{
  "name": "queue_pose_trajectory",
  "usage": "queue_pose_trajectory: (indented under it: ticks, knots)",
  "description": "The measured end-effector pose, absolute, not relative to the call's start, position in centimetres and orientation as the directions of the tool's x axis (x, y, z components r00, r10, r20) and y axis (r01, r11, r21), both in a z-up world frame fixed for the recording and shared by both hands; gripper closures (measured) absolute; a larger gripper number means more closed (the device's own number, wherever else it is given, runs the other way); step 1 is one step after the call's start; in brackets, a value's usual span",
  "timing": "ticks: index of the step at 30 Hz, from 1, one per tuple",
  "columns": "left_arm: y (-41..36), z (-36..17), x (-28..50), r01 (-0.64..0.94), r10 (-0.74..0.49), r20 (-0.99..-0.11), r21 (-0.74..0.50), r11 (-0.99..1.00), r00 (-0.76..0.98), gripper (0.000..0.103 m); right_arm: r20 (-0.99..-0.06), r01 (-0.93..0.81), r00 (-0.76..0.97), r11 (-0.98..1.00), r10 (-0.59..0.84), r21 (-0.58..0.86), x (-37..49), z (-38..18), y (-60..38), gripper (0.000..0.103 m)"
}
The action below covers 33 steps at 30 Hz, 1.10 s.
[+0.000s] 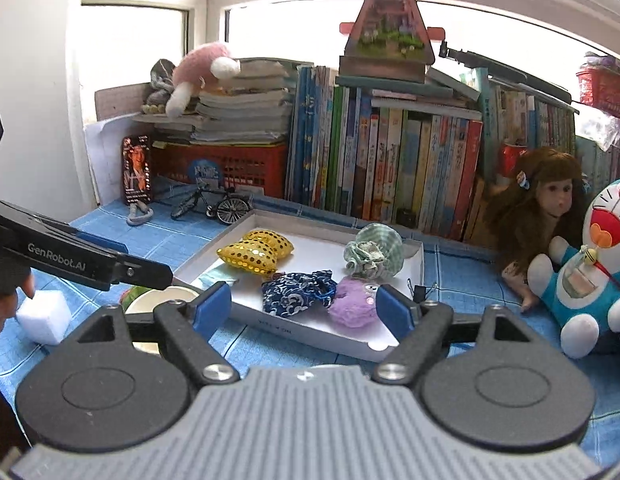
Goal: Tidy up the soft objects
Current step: 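Move both tools back toward the white plush and pink sock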
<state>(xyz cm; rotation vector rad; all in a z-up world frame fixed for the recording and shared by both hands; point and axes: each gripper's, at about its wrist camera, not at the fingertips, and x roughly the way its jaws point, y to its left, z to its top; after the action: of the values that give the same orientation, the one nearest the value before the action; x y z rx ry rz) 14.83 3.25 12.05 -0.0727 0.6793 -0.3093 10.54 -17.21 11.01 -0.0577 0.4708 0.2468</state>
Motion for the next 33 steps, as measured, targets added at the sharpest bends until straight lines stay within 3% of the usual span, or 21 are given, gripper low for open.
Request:
queue_pose_trajectory:
  ticks: [17, 33]
  knots:
    - [4.2, 9.4, 9.4, 0.253, -0.290, -0.568, -0.146, 0.957, 0.770, 0.021, -0.365, -0.237, 0.912, 0.966, 0.185, -0.103, 5.0, 7.7, -15.4, 0.016]
    - [4.2, 6.0, 8.3, 0.215, -0.261, -0.592, -0.148, 0.965, 0.763, 0.021, -0.402, -0.272, 0.895, 0.951, 0.193, -0.149, 3.5, 4.3, -14.0, 0.015]
